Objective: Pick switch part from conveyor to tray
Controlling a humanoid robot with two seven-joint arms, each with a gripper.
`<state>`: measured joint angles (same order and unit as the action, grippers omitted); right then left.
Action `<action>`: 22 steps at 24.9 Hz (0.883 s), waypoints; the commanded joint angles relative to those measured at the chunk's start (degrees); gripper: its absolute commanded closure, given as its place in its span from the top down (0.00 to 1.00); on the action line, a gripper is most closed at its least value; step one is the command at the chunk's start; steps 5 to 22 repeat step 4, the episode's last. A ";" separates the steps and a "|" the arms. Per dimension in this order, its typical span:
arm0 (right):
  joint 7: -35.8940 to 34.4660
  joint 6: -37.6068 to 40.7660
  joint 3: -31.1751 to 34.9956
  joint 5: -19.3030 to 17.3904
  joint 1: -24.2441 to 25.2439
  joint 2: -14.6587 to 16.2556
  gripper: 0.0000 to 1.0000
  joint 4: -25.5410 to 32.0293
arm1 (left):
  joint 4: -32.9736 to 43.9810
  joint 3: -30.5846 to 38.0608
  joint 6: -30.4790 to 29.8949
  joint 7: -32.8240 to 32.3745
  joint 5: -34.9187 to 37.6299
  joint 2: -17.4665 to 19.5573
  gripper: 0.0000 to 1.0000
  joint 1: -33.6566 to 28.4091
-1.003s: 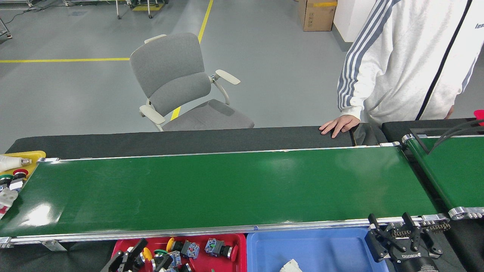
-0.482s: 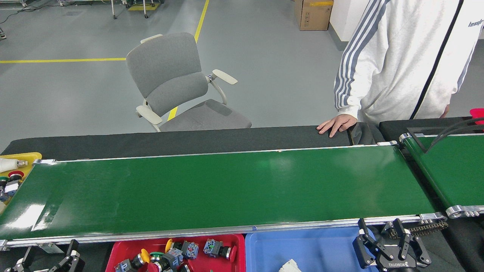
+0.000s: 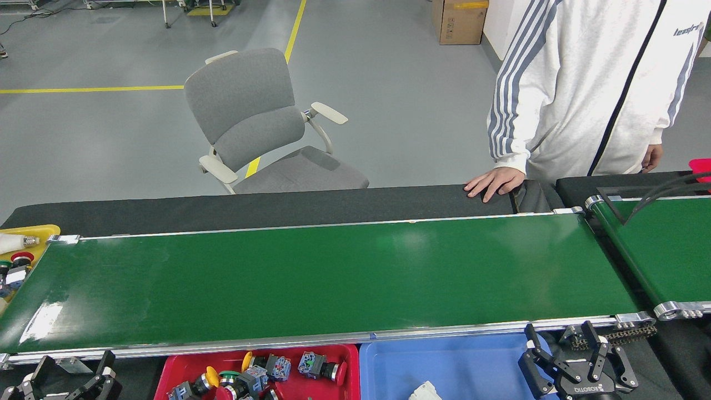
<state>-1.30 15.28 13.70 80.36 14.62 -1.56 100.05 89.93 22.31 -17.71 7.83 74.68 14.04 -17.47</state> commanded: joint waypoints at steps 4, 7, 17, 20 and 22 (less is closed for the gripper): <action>-0.37 -0.17 0.45 -0.38 0.76 0.77 0.98 -0.82 | 0.86 2.30 -0.13 0.16 -0.06 1.43 1.00 0.07; -0.37 -0.17 0.45 -0.38 0.76 0.77 0.98 -0.82 | 0.86 2.30 -0.13 0.16 -0.06 1.43 1.00 0.07; -0.37 -0.17 0.45 -0.38 0.76 0.77 0.98 -0.82 | 0.86 2.30 -0.13 0.16 -0.06 1.43 1.00 0.07; -0.37 -0.17 0.45 -0.38 0.76 0.77 0.98 -0.82 | 0.86 2.30 -0.13 0.16 -0.06 1.43 1.00 0.07; -0.37 -0.17 0.45 -0.38 0.76 0.77 0.98 -0.82 | 0.86 2.30 -0.13 0.16 -0.06 1.43 1.00 0.07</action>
